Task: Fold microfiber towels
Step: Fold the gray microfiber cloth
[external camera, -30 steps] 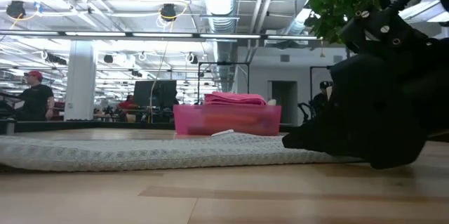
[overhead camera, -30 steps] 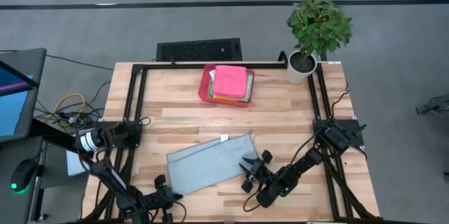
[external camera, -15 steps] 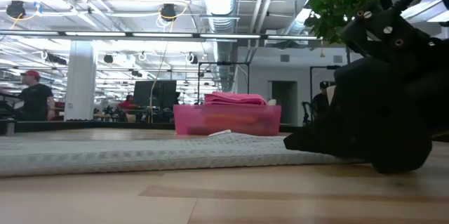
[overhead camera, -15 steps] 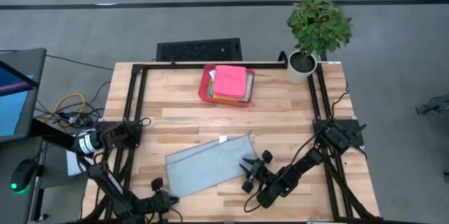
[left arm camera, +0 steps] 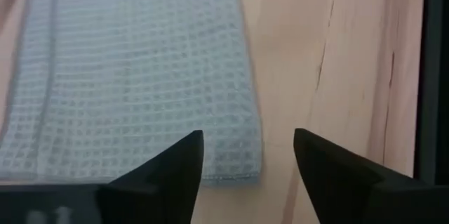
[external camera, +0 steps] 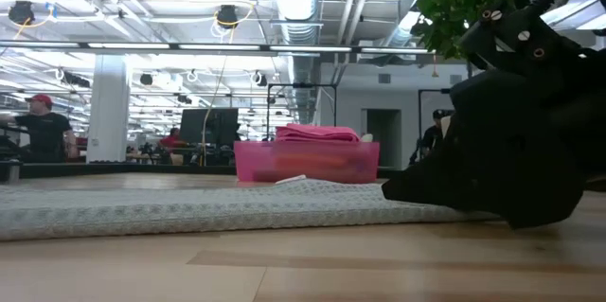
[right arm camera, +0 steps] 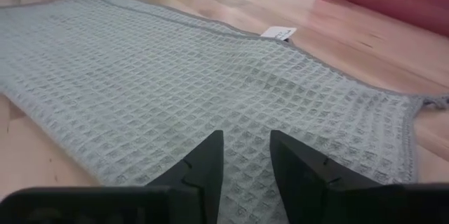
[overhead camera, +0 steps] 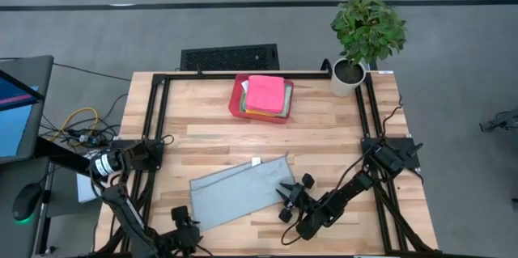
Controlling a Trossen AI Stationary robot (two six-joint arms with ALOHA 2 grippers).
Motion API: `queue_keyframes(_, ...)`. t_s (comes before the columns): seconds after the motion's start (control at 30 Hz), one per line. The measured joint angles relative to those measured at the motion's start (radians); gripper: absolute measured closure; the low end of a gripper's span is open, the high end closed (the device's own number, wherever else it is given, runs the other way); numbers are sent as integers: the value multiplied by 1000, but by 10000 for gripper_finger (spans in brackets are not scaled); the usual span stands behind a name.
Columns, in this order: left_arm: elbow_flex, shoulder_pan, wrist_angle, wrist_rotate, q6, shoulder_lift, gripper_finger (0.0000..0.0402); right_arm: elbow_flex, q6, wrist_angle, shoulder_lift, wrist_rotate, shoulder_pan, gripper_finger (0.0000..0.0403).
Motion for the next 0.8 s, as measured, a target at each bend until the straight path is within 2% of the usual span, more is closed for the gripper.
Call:
queue_keyframes(0.1, -7, -26, -5, -66, -66, -1, 184, 0, -25, 10, 0, 0, 7, 260)
queue_keyframes(0.3, -67, -47, 149, -48, -33, 1, 196, 1, -51, 22, -6, -1, 21, 260)
queue_keyframes(0.67, -166, -41, 227, -41, -41, -8, 206, 1, -51, 25, -6, -25, 19, 266)
queue_keyframes(0.8, -168, -34, 227, 8, -55, -9, 246, 1, -53, 24, -11, -25, 18, 268)
